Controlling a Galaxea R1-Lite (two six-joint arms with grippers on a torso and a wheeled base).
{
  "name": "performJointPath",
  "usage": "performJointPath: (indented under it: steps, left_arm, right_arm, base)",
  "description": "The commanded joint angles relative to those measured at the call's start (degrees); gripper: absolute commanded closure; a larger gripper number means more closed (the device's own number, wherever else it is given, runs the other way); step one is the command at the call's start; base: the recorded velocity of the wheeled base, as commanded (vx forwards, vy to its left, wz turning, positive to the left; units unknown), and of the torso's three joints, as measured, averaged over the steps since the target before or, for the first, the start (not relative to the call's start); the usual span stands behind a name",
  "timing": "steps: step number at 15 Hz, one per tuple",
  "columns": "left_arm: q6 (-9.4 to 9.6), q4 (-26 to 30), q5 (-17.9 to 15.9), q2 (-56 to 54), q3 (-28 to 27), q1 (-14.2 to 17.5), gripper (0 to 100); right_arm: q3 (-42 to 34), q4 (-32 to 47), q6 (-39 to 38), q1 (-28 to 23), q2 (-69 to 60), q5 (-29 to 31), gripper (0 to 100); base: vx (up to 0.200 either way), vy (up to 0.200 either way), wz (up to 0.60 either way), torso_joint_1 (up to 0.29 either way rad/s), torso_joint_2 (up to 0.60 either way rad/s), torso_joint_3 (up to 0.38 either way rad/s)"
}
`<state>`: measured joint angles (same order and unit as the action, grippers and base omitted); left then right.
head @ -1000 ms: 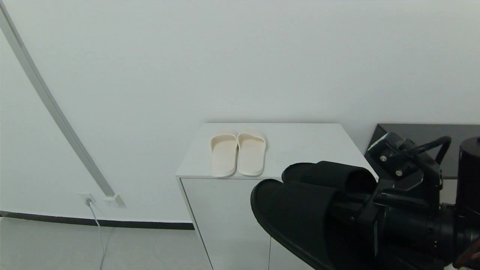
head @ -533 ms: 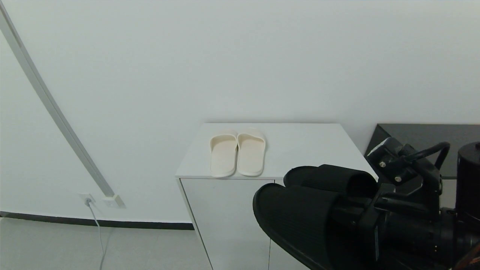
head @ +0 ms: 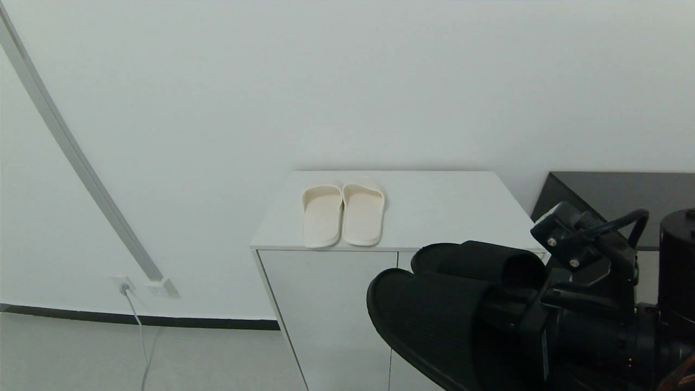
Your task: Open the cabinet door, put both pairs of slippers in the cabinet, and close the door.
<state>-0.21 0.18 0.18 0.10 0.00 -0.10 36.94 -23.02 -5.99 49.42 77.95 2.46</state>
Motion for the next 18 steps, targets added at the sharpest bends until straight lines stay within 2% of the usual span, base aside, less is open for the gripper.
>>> performJointPath:
  steps: [1,18]
  left_arm:
    - [-0.06,0.0,0.0,0.1,0.0,0.0,0]
    - [-0.14,0.0,0.1,0.1,0.0,0.0,0]
  right_arm:
    - [-0.1,0.0,0.0,0.1,0.1,0.0,100]
    - [-1.1,0.0,1.6,0.1,0.2,-0.2,100]
  base:
    - [0.000,0.000,0.00,-0.163,0.38,0.217]
    - [0.000,0.000,0.00,-0.201,0.52,0.314]
